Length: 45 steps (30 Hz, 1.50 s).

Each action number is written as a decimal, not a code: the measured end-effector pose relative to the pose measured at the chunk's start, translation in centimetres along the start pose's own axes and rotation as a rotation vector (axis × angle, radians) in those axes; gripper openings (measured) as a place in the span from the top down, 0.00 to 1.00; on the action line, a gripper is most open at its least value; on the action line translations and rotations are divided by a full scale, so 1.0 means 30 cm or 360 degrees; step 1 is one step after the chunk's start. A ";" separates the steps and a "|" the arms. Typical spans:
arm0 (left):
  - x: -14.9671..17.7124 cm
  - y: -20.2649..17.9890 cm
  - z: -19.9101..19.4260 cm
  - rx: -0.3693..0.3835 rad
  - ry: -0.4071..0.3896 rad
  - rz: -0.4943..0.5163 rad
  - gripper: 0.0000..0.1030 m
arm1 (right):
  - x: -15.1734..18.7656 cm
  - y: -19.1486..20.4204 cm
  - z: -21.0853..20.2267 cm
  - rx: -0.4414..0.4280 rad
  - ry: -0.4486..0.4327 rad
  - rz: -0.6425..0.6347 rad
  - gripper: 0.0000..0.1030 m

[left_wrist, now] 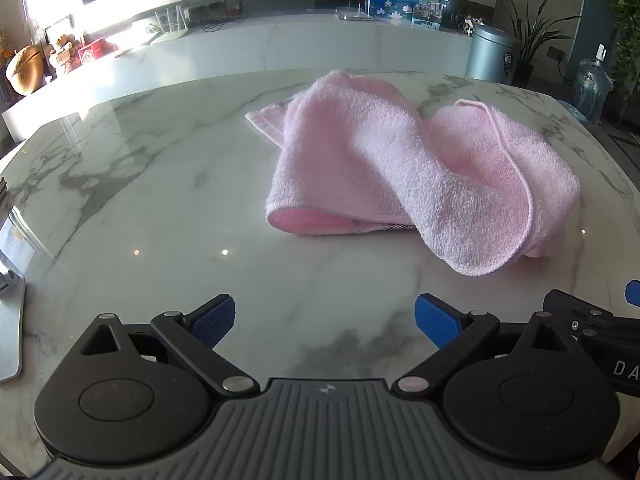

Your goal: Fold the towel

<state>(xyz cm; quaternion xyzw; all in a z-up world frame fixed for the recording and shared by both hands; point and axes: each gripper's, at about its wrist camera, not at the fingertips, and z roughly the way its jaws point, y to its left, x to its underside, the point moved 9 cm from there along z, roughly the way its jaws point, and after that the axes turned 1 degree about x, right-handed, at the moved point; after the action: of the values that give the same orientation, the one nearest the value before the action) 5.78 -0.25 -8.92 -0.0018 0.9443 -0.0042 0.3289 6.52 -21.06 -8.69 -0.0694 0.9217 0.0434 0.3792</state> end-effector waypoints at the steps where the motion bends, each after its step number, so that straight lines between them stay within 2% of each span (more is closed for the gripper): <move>1: 0.000 -0.001 0.001 0.0001 0.0001 0.0000 0.05 | 0.000 0.000 0.000 0.0000 0.0001 0.0000 0.00; 32: 0.000 -0.012 -0.006 0.0023 -0.0026 0.0030 0.07 | -0.009 0.002 0.006 -0.0042 -0.0010 -0.0010 0.00; 37: -0.010 -0.022 -0.009 0.0005 -0.0044 0.0082 0.07 | -0.019 0.013 0.008 -0.0029 -0.0007 -0.0075 0.07; 42: -0.021 -0.036 -0.005 -0.0008 -0.0037 0.0153 0.13 | -0.031 0.025 0.009 -0.0040 0.0007 -0.0113 0.11; 45: -0.026 -0.041 0.005 0.0010 -0.0011 0.0159 0.19 | -0.040 0.027 0.011 -0.0042 0.0021 -0.0126 0.13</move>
<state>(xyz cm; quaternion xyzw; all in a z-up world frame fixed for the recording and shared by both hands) 6.48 -1.47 -8.53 0.0465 0.9421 0.0094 0.3318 7.46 -20.12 -8.06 -0.1111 0.9201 0.0401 0.3736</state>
